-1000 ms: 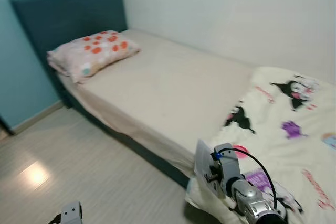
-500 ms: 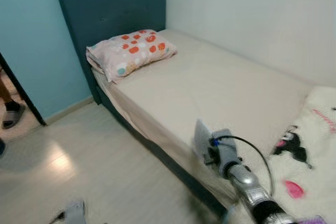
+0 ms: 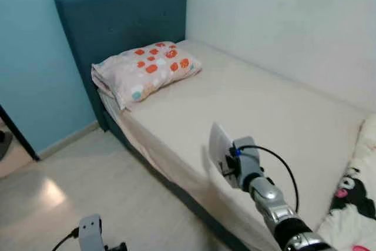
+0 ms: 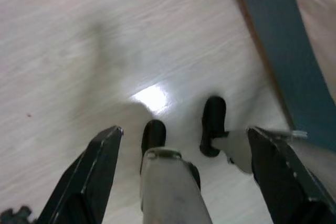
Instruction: Clean up the room
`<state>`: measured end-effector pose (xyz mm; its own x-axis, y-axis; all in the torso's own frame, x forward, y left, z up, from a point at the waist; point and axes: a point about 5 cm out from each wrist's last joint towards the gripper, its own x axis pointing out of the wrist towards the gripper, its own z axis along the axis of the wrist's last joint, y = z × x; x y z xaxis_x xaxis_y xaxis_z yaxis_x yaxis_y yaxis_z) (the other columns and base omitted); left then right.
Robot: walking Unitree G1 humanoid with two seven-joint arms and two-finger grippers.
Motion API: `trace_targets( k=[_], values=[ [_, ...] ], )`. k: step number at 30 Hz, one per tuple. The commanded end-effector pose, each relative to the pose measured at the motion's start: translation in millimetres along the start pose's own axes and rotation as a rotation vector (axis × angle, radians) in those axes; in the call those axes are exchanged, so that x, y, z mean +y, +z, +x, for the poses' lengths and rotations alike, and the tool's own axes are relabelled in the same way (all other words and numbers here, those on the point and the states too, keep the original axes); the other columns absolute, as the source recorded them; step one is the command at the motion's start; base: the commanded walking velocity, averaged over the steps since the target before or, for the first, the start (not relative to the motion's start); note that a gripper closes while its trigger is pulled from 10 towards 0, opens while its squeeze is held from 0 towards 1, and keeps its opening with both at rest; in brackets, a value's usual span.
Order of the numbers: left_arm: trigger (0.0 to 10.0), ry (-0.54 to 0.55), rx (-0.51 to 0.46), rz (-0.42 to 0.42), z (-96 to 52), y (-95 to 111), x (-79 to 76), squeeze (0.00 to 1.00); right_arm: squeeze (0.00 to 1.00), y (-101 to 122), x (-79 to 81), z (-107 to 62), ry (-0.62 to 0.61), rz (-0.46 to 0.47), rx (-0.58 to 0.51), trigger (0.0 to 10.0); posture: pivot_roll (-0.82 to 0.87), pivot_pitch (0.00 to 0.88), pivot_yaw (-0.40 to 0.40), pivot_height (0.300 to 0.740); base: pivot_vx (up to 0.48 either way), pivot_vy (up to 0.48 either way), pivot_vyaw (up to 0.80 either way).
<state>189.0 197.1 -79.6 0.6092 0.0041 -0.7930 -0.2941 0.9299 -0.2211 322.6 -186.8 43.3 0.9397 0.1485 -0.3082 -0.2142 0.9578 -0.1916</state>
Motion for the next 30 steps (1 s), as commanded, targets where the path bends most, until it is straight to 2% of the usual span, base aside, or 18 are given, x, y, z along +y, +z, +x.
trace_targets(
  k=[1, 7, 12, 13, 17, 22, 30],
  values=[
    [10.0, 0.011, 0.020, 0.000, -1.2, -6, 3.3, 0.00, 0.00, 7, 1.7, 1.5, 0.001, 0.015, -0.046, 10.0, -0.20, 0.051, -0.022, 0.740, 0.480, 0.000, 0.00],
    [10.0, 0.015, 0.020, 0.005, -1.5, -4, 5.5, 0.00, 0.00, 11, 8.5, 2.1, 0.047, 0.025, -0.079, 10.0, -0.20, 0.052, -0.020, 0.740, 0.480, 0.000, 0.00],
    [10.0, 0.017, 0.018, 0.006, -1.6, -4, 6.1, 0.00, 0.00, 13, 16.0, 2.4, 0.114, 0.034, -0.100, 10.0, -0.20, 0.052, -0.019, 0.740, 0.480, 0.000, 0.80],
    [10.0, 0.014, 0.017, 0.007, -1.3, -4, 4.8, 0.00, 0.00, 14, 16.6, 2.3, 0.111, 0.062, -0.110, 10.0, -0.20, 0.052, -0.019, 0.740, 0.480, 0.000, 0.80],
    [10.0, 0.013, 0.017, 0.007, -1.2, -4, 4.5, 0.00, 0.00, 14, 16.3, 2.3, 0.106, 0.068, -0.111, 10.0, -0.20, 0.052, -0.019, 0.740, 0.480, 0.000, 0.80],
    [10.0, 0.003, 0.020, 0.015, -0.9, -4, 2.4, 0.00, 0.00, 13, 7.3, 2.5, 0.041, 0.075, -0.097, 10.0, -0.21, 0.053, -0.016, 0.740, 0.480, 0.000, 0.00],
    [10.0, 0.001, 0.015, 0.017, -0.5, -3, 1.5, 0.00, 0.00, 14, 6.2, 2.1, 0.043, 0.105, -0.113, 10.0, -0.20, 0.056, -0.016, 0.740, 0.480, 0.000, 0.00]
  ],
)
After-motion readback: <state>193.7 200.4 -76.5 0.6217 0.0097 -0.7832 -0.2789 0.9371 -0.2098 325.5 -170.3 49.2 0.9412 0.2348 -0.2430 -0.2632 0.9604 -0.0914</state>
